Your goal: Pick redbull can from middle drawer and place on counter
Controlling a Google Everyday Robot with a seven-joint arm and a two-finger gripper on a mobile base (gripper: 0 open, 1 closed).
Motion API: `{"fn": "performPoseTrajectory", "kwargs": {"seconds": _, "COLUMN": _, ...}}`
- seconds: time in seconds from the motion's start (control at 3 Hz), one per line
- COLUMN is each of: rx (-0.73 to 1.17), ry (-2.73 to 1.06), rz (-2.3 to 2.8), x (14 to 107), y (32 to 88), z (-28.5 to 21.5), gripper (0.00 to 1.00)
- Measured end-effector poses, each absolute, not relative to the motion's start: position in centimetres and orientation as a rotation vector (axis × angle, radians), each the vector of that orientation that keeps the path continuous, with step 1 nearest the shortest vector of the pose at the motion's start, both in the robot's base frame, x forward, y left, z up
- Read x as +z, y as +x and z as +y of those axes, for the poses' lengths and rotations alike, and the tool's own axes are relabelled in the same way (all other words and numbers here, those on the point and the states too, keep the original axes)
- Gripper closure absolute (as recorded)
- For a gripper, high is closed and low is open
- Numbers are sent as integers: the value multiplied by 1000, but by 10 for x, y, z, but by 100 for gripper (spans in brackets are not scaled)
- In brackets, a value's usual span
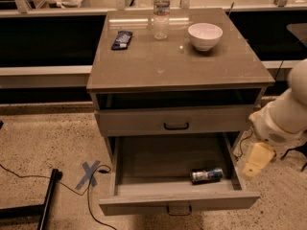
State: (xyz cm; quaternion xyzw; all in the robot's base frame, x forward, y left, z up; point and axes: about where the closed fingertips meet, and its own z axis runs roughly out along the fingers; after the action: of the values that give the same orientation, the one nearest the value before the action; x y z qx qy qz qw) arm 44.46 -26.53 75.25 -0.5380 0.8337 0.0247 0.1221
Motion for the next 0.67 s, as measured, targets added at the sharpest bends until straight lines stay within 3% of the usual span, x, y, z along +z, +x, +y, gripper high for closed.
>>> {"fn": "performPoseTrajectory", "kwargs": {"seconds": 0.33, "rx": 226, "ry": -1524, "rz": 2472, "x": 662, "y": 458, "z": -259, "gripper": 0}}
{"fn": "performPoseTrajectory", "kwargs": {"seconds": 0.67, "rx": 214, "ry": -1488, "rz": 2443, "x": 643, "y": 475, "z": -257, "gripper": 0}}
